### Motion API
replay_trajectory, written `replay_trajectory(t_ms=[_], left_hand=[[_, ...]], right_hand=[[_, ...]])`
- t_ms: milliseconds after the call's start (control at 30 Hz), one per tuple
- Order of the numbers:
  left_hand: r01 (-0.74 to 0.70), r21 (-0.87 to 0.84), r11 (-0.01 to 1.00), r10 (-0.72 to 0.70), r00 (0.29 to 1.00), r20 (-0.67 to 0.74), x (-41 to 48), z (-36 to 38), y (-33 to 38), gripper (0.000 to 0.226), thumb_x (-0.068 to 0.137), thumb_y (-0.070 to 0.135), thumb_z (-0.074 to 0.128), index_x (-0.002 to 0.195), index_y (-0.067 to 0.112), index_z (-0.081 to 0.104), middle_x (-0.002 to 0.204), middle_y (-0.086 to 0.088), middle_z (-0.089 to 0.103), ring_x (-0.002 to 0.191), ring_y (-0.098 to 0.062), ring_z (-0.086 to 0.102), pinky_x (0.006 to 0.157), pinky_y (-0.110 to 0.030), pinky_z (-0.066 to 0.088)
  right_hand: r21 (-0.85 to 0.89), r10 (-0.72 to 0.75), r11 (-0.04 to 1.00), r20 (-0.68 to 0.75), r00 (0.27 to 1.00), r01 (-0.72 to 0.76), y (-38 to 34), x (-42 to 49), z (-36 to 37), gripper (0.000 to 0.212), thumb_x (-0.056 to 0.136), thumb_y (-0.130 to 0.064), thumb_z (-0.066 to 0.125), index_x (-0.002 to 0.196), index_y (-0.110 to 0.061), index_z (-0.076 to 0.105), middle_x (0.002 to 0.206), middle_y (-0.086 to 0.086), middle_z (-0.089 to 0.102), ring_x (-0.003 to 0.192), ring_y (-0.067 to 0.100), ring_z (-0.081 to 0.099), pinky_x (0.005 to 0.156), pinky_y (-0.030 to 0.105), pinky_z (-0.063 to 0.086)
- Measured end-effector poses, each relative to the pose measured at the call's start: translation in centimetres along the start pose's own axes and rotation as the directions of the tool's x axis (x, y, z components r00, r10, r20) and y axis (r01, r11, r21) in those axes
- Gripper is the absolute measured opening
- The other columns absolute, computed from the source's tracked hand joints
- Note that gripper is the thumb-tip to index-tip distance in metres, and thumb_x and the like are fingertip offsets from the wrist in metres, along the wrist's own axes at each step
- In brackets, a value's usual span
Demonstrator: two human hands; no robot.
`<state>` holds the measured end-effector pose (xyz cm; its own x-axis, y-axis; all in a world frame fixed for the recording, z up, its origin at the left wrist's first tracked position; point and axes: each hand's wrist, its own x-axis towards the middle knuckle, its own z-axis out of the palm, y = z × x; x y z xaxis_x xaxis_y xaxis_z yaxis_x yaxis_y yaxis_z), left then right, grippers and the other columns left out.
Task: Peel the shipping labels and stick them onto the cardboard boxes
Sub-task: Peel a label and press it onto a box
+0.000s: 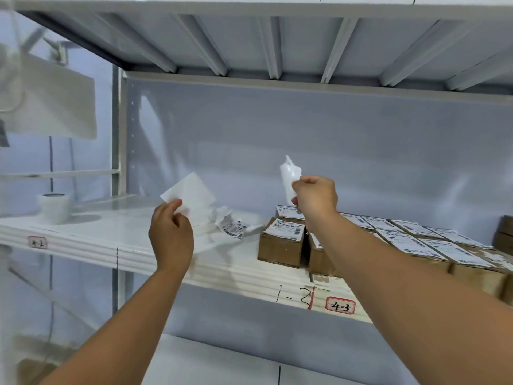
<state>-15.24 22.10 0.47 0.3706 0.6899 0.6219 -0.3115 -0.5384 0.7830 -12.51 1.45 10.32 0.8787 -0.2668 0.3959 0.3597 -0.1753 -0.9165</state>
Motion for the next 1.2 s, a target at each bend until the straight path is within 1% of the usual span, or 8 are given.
replay_trajectory(t_ms=[133,267,367,500,633,800,967,1200], left_hand=[[-0.107,0.115,0.988,0.084,0.978,0.190,1.3,-0.4,-2.4,0.056,0.093,0.002,0.044,0.146,0.009,0.028,0.154,-0.005,0.019,0.137,-0.022,0.032,0.110,-0.034,0.032],[-0.203,0.235,0.951,0.134,0.951,0.279,2.6,-0.6,-4.1,0.070,0.090,-0.002,0.048,0.149,0.008,0.013,0.157,-0.004,0.006,0.143,-0.019,0.015,0.111,-0.025,0.019],[-0.167,0.247,0.954,0.092,0.953,0.289,2.6,-0.5,-5.3,0.072,0.088,-0.007,0.047,0.149,0.008,0.011,0.157,-0.001,0.004,0.143,-0.016,0.013,0.105,-0.013,0.012],[-0.189,0.258,0.947,0.103,0.944,0.313,2.8,-0.1,-6.0,0.074,0.087,-0.007,0.047,0.149,0.010,0.010,0.157,0.001,0.002,0.143,-0.015,0.013,0.102,-0.012,0.014],[-0.176,0.246,0.953,0.094,0.945,0.312,2.8,0.0,-6.3,0.075,0.088,-0.006,0.047,0.150,0.012,0.008,0.157,0.003,0.001,0.142,-0.013,0.013,0.099,-0.008,0.012],[-0.197,0.231,0.953,0.117,0.940,0.320,2.9,0.1,-6.6,0.075,0.089,-0.005,0.047,0.150,0.014,0.007,0.157,0.003,0.000,0.141,-0.014,0.017,0.092,-0.005,0.017],[-0.224,0.221,0.949,0.139,0.928,0.345,3.0,0.0,-7.2,0.075,0.087,-0.005,0.048,0.150,0.013,0.010,0.157,0.002,0.001,0.139,-0.015,0.025,0.090,-0.007,0.022],[-0.215,0.209,0.954,0.133,0.927,0.350,3.1,0.0,-7.3,0.075,0.087,-0.006,0.047,0.149,0.014,0.011,0.157,0.002,0.003,0.136,-0.015,0.032,0.083,-0.002,0.021]], right_hand=[[0.147,0.006,0.989,0.028,1.000,-0.010,-0.2,-0.2,2.0,0.013,0.091,-0.002,0.049,0.092,-0.013,0.057,0.097,0.013,0.066,0.055,0.017,0.068,0.055,0.024,0.056],[0.014,-0.054,0.999,0.182,0.982,0.053,-0.3,-1.1,4.6,0.023,0.089,0.000,0.045,0.080,-0.021,0.039,0.097,0.017,0.066,0.049,0.017,0.067,0.044,0.021,0.050],[-0.108,-0.093,0.985,0.309,0.946,0.133,-0.2,-1.8,6.8,0.028,0.084,0.007,0.032,0.077,-0.019,0.037,0.098,0.017,0.060,0.044,0.015,0.065,0.041,0.021,0.047],[-0.192,-0.210,0.940,0.333,0.919,0.284,0.2,-2.3,10.2,0.031,0.082,0.008,0.034,0.075,-0.018,0.049,0.098,0.012,0.059,0.074,0.028,0.070,0.062,0.039,0.055],[-0.311,-0.282,0.857,0.381,0.880,0.410,1.7,-2.6,13.1,0.031,0.087,0.004,0.040,0.099,-0.011,0.064,0.107,0.009,0.063,0.093,0.025,0.061,0.071,0.028,0.048],[-0.477,-0.374,0.651,0.476,0.796,0.591,3.9,-3.2,15.7,0.037,0.091,-0.004,0.042,0.121,-0.016,0.060,0.122,0.007,0.061,0.110,0.029,0.056,0.085,0.034,0.044],[-0.490,-0.341,0.546,0.611,0.714,0.680,5.4,-3.4,17.1,0.044,0.092,-0.003,0.041,0.130,-0.019,0.056,0.133,0.006,0.056,0.120,0.029,0.050,0.089,0.036,0.044],[-0.498,-0.296,0.448,0.701,0.649,0.742,7.3,-3.0,17.9,0.045,0.088,-0.004,0.043,0.128,-0.018,0.057,0.123,-0.002,0.060,0.120,0.025,0.034,0.094,0.035,0.039]])
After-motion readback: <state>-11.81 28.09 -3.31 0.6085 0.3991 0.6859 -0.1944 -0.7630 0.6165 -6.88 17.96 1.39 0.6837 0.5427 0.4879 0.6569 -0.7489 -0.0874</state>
